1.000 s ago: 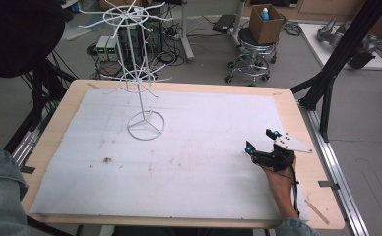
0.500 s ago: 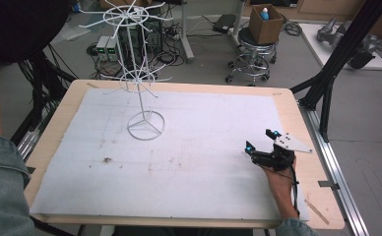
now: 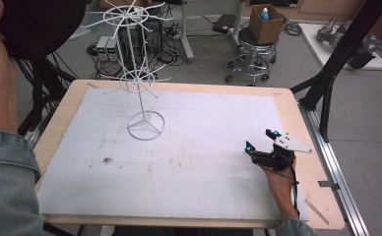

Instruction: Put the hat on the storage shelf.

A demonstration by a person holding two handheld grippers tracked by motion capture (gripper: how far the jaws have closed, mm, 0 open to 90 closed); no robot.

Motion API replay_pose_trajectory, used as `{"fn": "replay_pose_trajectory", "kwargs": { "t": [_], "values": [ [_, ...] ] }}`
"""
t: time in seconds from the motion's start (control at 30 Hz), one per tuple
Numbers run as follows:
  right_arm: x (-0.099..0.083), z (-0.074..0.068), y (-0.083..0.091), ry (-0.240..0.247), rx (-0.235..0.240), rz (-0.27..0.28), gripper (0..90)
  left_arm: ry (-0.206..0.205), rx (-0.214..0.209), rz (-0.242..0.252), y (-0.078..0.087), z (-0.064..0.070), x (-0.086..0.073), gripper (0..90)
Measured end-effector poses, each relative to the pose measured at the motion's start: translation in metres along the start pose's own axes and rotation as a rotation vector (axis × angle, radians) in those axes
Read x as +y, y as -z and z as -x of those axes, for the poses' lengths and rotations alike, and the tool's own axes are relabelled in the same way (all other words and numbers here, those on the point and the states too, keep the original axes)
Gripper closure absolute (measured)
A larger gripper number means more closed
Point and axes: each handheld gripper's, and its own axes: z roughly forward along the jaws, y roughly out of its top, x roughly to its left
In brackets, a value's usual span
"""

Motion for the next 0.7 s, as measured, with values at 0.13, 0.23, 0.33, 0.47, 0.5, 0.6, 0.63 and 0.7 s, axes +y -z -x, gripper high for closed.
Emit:
{"fn": "replay_pose_trajectory", "kwargs": {
  "t": [0.13, 0.23, 0.33, 0.47, 0.5, 0.6, 0.63, 0.7],
  "values": [
    [0.0, 0.0, 0.0, -0.001, -0.002, 0.001, 11.0, 0.007, -0.001, -0.012, -0.002, 0.002, -0.005, 67.6],
    [0.0, 0.0, 0.0, -0.004, 0.001, 0.0, 11.0, 0.013, -0.002, -0.029, -0.002, 0.003, -0.012, 67.5],
    [0.0, 0.0, 0.0, -0.001, -0.001, 0.0, 11.0, 0.015, -0.004, -0.031, -0.002, 0.004, -0.014, 67.4],
    [0.0, 0.0, 0.0, 0.0, 0.0, 0.002, 11.0, 0.01, -0.012, -0.05, 0.0, 0.004, -0.018, 67.2],
    [0.0, 0.0, 0.0, 0.002, -0.001, 0.0, 11.0, 0.009, -0.019, -0.06, 0.001, 0.004, -0.02, 67.1],
    [0.0, 0.0, 0.0, -0.001, 0.002, -0.004, 11.0, -0.014, -0.021, -0.075, 0.003, 0.005, -0.023, 66.8],
    [0.0, 0.0, 0.0, 0.0, 0.0, -0.001, 11.0, -0.03, -0.018, -0.086, 0.004, 0.005, -0.025, 66.8],
    [0.0, 0.0, 0.0, -0.001, 0.001, -0.002, 11.0, -0.023, -0.027, -0.094, 0.007, 0.005, -0.029, 66.8]
  ]
}}
